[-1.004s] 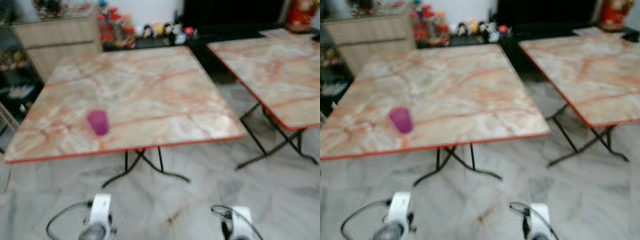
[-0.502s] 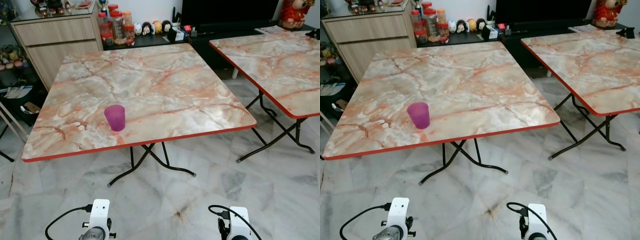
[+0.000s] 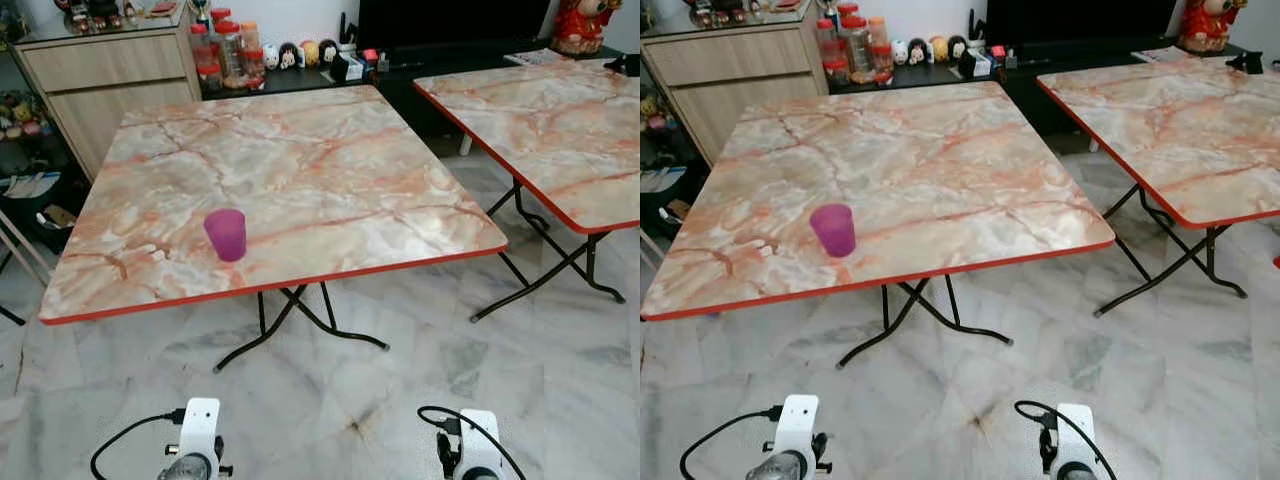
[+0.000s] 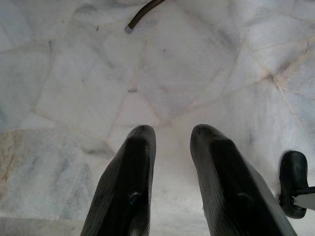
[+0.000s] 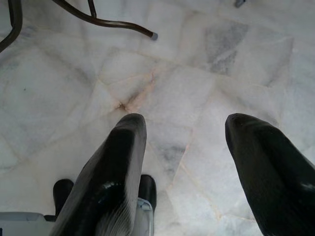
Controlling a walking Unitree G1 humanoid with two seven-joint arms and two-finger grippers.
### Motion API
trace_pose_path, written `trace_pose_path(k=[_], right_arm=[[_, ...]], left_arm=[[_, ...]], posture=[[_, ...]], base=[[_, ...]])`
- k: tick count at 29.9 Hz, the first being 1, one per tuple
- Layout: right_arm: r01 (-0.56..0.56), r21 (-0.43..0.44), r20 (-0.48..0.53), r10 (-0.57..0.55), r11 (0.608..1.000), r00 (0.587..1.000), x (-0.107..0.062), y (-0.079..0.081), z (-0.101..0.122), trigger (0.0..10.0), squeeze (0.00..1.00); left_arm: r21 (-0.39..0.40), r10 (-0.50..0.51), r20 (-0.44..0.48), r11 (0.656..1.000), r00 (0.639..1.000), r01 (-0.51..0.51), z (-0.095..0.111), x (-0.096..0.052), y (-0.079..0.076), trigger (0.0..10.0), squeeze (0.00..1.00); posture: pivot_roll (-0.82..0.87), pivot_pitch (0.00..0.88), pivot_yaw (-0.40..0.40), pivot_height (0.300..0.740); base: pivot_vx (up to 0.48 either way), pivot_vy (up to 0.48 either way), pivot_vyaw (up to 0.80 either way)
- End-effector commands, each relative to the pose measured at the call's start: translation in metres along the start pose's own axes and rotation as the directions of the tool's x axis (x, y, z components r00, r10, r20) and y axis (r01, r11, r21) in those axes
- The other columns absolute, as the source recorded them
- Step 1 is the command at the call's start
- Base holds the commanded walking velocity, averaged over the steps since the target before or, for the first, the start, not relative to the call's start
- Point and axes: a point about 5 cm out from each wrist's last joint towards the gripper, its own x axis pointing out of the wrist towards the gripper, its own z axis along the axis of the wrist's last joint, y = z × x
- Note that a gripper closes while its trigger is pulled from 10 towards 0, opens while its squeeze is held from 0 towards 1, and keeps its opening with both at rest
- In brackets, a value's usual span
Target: Setting the table
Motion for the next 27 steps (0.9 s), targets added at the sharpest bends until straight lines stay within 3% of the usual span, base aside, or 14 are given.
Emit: trace_pose_path(k=[1, 5, 27], right_arm=[[-0.004, -0.018, 0.022, 0.004, 1.000, 1.000, 0.0013, 0.0019, 0.0051, 10.0, 0.00], [-0.008, -0.016, 0.021, 0.008, 1.000, 1.000, 0.0011, 0.0029, 0.0047, 10.0, 0.00], [-0.003, -0.020, 0.024, 0.004, 1.000, 1.000, 0.0021, 0.0013, 0.0072, 10.0, 0.00]], left_arm=[[0.002, 0.007, -0.006, 1.000, 1.000, -0.007, -0.0026, -0.0006, 0.0015, 10.0, 0.00], [0.002, 0.007, -0.008, 1.000, 1.000, -0.006, -0.0028, -0.0006, 0.0015, 10.0, 0.00], [-0.005, 0.002, -0.012, 1.000, 1.000, -0.002, -0.0038, -0.0008, -0.0004, 10.0, 0.00]], posture=[[-0.05, 0.000, 0.024, 0.725], [-0.05, 0.000, 0.025, 0.725], [-0.05, 0.000, 0.018, 0.725]], base=[[0.277, 0.000, 0.00], [0.277, 0.000, 0.62], [0.277, 0.000, 0.04]])
